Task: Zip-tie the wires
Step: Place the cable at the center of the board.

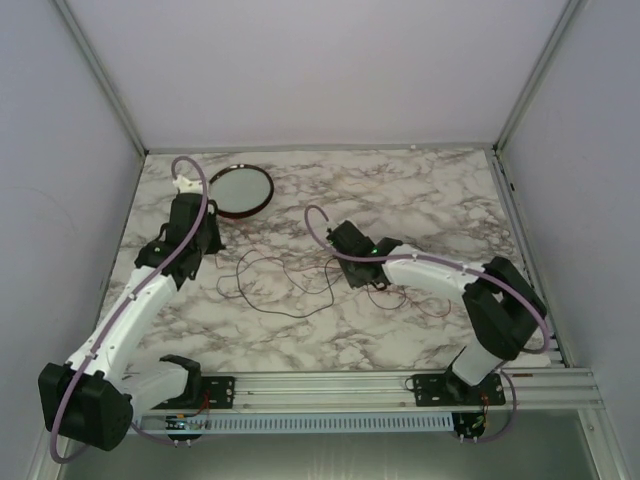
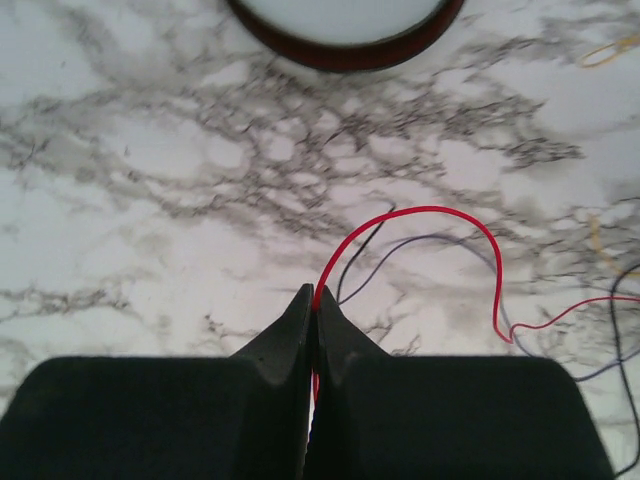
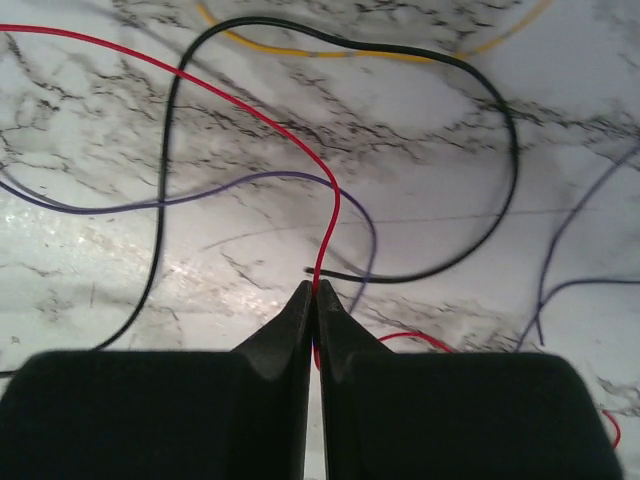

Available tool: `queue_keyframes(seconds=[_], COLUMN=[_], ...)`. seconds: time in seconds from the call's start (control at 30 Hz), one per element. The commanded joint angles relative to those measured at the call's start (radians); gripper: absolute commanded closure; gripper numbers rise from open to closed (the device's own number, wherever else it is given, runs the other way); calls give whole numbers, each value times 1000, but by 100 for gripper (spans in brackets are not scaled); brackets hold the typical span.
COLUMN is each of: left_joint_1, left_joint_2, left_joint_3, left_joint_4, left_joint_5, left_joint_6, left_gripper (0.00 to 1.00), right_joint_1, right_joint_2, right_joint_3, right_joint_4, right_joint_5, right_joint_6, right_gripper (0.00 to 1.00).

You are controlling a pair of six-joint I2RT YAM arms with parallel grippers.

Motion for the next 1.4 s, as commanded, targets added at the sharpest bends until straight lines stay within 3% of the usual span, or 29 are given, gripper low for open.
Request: queue_keyframes(seconds=[0.0,0.27,0.53,0.93,1.13,1.37], left_joint_1=[42,90,93,96,99,107], left_joint_2=[-25,-14,35,87,115,127], left_joint_3=[-52,-140,-224,-278,-295,-291], left_joint_4=[-36,10,61,84,98,93], left_joint_5=[-43,-26,4,-23,-35,-48], left_joint_6=[-33,-34,-35,-28,-32,-38], left_gripper=[100,100,99,93,85,63], right_joint_1=[41,67,68,69,70,71], right_joint_2=[61,96,48,-62,-71,-110], right_joint_3=[71,90,49,-44,-70,-114], right_joint_4=[45,42,11,-64,-67,-95], right_joint_5=[-16,-37,-32,-40,-58,-55], right_joint_6=[5,-10,-3,32,44,71], right_gripper=[98,93,100,100,100,100])
